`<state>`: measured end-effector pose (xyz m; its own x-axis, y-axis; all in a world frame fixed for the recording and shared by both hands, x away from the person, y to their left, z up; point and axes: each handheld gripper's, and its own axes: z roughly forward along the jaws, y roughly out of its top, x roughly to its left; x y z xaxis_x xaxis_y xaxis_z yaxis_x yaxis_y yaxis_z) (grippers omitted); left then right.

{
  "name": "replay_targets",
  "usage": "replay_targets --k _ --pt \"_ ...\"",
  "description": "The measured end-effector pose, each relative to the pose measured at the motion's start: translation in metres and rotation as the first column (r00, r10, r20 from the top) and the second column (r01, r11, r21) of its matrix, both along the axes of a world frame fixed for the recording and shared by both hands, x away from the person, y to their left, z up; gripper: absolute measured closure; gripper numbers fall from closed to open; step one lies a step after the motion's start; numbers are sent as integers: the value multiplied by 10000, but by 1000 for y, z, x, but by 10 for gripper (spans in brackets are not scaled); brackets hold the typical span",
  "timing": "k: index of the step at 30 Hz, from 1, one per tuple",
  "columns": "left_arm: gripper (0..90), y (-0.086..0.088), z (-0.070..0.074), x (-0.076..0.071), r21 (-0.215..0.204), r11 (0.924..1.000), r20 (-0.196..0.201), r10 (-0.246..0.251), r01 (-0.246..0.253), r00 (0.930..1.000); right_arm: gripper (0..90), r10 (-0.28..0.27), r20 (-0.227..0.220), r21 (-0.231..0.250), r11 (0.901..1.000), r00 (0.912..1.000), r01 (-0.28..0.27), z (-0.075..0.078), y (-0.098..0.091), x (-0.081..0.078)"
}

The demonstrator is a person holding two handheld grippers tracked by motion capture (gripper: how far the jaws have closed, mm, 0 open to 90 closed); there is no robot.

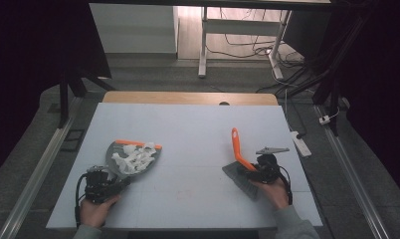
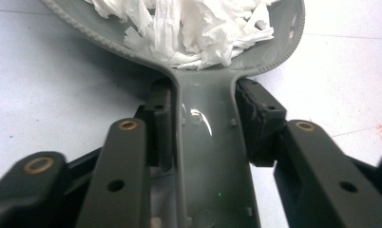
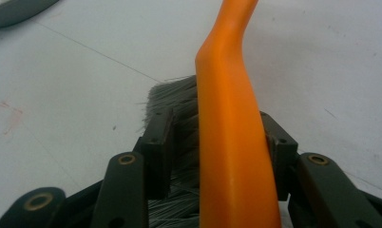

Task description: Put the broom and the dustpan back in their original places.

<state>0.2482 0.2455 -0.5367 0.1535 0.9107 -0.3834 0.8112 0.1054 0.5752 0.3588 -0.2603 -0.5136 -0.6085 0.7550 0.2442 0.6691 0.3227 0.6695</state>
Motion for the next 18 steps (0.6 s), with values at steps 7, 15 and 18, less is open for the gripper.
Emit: replay_targets --k 7,15,18 --pt "403 2 3 -1 261 9996 143 -56 52 9999 442 -336 -122 -409 9986 9994 331 -2 -1 5" --pt "293 12 19 -15 734 9970 789 -284 226 9965 370 -1177 273 -867 9890 9927 1197 5 -5 3" --pt "288 13 24 -17 902 9947 1033 -588 496 9929 376 -1190 637 -708 9898 9908 1234 11 -9 -1"
